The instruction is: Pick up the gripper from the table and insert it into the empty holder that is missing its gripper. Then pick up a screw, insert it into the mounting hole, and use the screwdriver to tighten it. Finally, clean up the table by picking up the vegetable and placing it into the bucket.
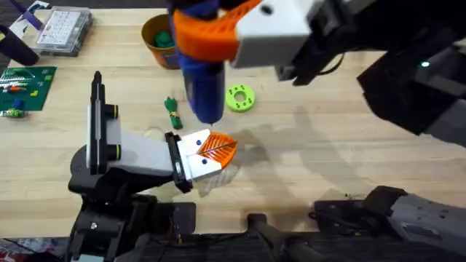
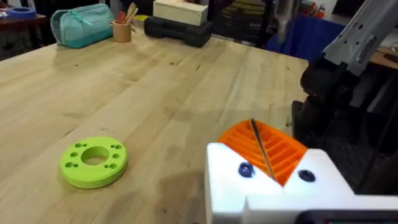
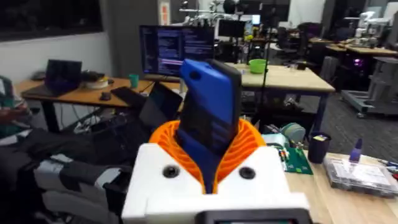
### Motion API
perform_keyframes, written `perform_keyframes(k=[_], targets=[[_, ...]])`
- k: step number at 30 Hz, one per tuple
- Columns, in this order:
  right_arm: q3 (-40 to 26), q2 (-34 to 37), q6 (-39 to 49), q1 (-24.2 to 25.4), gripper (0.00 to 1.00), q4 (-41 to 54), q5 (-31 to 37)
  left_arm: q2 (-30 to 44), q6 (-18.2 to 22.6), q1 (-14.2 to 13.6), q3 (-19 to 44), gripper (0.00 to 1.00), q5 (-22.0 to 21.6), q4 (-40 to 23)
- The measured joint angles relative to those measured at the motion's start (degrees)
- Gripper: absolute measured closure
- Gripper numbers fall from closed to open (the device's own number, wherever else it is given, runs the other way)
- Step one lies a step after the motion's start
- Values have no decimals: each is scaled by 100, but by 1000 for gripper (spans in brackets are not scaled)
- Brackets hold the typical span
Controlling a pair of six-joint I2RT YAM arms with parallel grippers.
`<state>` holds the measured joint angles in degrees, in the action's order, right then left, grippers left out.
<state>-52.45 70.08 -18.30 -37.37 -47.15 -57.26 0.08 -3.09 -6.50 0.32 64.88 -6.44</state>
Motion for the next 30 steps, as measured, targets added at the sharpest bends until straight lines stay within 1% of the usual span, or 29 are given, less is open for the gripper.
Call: perform_keyframes(k=[9, 20, 30], targets=[[0, 239, 495, -284, 953, -1, -13, 1, 0, 0, 0, 988, 0, 0], [0, 372, 551, -487, 953, 133, -16, 0, 0, 0, 0, 988, 0, 0], [0, 675, 553, -578, 953, 156, -25, 1, 0, 0, 0, 988, 0, 0]])
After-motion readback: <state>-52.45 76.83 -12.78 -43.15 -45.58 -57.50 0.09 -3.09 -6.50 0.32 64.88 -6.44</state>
